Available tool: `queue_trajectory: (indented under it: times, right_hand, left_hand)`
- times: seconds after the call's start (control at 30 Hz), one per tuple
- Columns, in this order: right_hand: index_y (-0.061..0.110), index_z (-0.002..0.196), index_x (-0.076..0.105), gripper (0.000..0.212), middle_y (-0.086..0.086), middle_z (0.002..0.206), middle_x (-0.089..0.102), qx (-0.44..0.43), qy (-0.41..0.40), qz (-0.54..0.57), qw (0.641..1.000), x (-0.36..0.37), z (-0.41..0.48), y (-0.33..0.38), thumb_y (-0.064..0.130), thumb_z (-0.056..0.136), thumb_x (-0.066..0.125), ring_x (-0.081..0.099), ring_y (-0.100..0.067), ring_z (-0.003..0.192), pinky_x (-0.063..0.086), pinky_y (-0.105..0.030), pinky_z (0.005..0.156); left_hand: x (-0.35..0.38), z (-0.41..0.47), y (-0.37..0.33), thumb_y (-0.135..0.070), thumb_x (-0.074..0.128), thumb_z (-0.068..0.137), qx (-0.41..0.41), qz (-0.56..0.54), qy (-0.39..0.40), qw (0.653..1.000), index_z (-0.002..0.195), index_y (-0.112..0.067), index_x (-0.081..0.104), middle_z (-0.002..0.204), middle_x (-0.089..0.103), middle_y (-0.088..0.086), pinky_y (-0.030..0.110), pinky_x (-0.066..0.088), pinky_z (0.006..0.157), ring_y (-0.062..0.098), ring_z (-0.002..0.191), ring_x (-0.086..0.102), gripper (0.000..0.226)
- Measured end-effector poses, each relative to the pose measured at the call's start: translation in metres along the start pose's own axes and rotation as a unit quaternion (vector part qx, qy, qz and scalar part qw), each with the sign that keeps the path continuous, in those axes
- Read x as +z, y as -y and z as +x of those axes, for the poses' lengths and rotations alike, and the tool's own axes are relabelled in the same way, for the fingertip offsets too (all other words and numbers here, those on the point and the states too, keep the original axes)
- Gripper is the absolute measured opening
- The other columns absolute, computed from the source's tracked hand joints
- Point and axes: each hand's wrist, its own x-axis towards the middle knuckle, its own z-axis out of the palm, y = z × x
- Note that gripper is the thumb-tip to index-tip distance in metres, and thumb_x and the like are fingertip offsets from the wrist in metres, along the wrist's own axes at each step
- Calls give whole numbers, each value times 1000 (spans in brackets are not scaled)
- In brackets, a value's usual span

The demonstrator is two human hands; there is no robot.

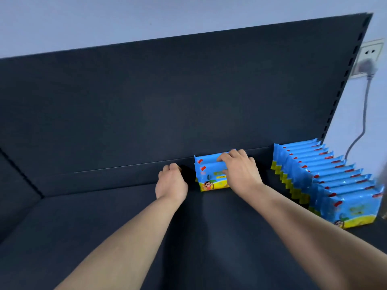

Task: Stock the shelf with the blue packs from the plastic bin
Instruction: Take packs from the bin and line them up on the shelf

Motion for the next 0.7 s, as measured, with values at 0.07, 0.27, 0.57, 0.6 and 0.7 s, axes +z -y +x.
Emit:
queue_trajectory:
  times: [0.07, 0.27, 0.57, 0.6, 0.7]
  right_hand:
    - [26, 126, 49, 44, 1, 122, 45, -2, -20, 6, 1000, 4, 7, 2, 9, 86, 57, 42, -21, 110, 40, -34, 83]
    - [25, 119, 51, 45, 0, 115, 45, 13, -74, -8, 997, 17, 12, 5, 9, 79, 66, 45, -22, 101, 39, -35, 75]
    - [26, 124, 50, 52, 1, 118, 49, 13, -99, -41, 994, 15, 3, 5, 15, 77, 70, 46, -23, 103, 38, -36, 77]
    - [25, 123, 51, 51, 1, 117, 50, 7, -104, -37, 994, 14, -1, 6, 14, 76, 70, 47, -23, 103, 38, -36, 76]
    - [23, 121, 54, 49, 0, 115, 52, -11, -105, -26, 994, 9, -12, 8, 12, 76, 69, 48, -24, 103, 37, -36, 76]
  left_hand:
    - [0, -1, 2, -2, 50, 85, -8, 15, 18, 1000, 124, -12, 48, 126, 46, 6, 35, 46, 82, 24, 117, 44, 40]
    - [1, -5, 1, -3, 49, 87, -7, 19, 18, 1000, 123, -12, 49, 124, 46, 6, 31, 40, 74, 24, 116, 45, 37]
    - [-8, -15, -4, 2, 45, 86, -2, 24, 3, 1000, 124, -16, 50, 125, 47, 3, 31, 41, 73, 21, 116, 45, 42]
    - [-10, -18, -4, 3, 45, 85, -4, 22, -1, 1000, 124, -16, 50, 125, 47, 3, 31, 42, 73, 21, 116, 45, 43]
    - [-18, -28, -7, 1, 48, 87, -5, 26, -12, 1000, 124, -17, 49, 126, 47, 2, 31, 45, 75, 20, 116, 45, 41]
